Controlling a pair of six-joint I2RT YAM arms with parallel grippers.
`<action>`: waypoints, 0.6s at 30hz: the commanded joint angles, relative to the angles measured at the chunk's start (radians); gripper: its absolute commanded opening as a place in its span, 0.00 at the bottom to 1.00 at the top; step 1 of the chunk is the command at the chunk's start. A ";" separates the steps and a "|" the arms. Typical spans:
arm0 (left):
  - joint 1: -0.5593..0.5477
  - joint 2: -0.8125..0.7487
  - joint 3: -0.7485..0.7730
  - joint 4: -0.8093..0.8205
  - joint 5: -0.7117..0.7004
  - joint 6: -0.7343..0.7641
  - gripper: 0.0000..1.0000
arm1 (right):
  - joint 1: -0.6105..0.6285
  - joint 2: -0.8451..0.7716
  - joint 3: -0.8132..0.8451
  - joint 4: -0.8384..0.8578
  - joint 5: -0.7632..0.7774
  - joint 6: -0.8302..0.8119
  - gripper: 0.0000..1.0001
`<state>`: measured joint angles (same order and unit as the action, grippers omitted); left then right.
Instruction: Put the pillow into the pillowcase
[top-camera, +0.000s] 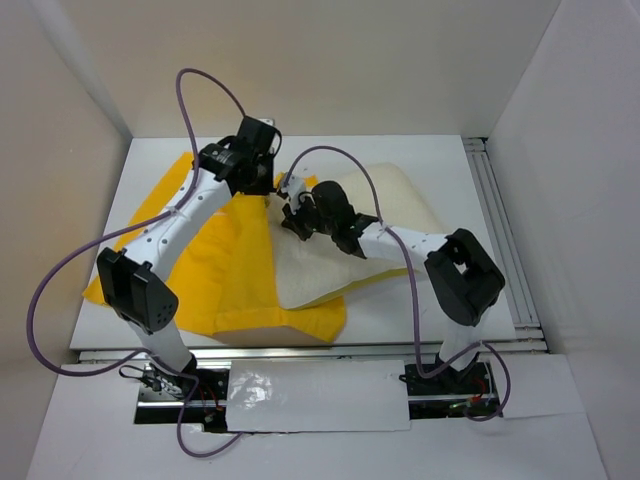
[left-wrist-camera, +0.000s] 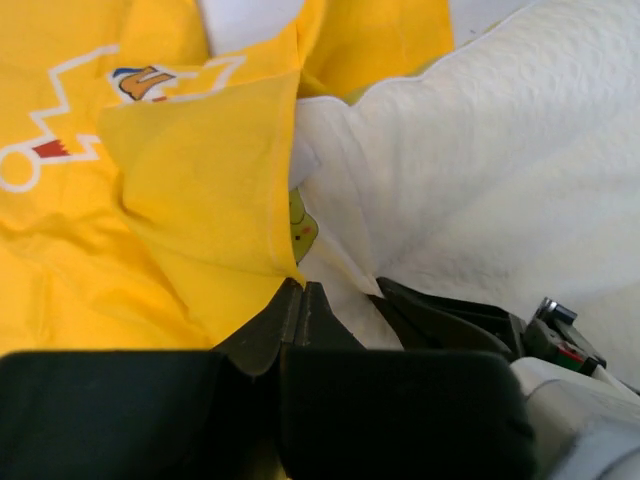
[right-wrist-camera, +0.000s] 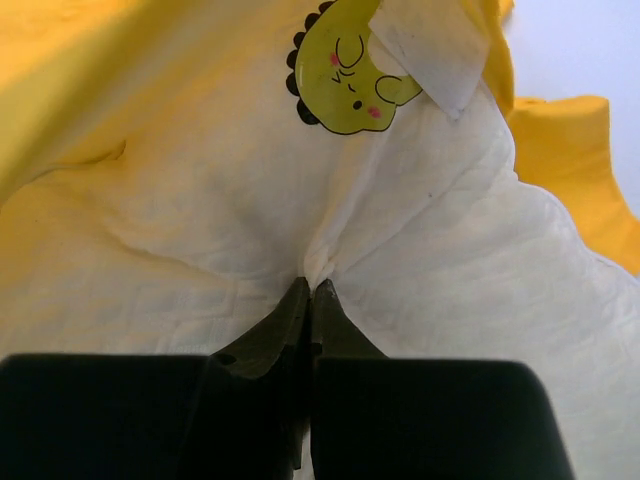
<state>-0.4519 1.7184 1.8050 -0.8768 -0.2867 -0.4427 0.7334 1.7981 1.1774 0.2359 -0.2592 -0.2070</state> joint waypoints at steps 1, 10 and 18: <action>-0.050 0.020 0.047 0.061 0.024 0.019 0.00 | 0.034 -0.010 0.089 0.078 0.003 0.029 0.00; -0.172 -0.123 -0.234 0.194 0.147 -0.043 0.00 | -0.170 0.138 0.140 0.489 0.087 0.674 0.00; -0.249 -0.111 -0.366 0.291 0.259 -0.053 0.00 | -0.203 0.158 0.116 0.654 0.339 0.880 0.00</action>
<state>-0.5056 1.6451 1.5314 -0.2729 -0.3637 -0.5713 0.6956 1.9598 1.1927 0.6807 -0.2379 0.2722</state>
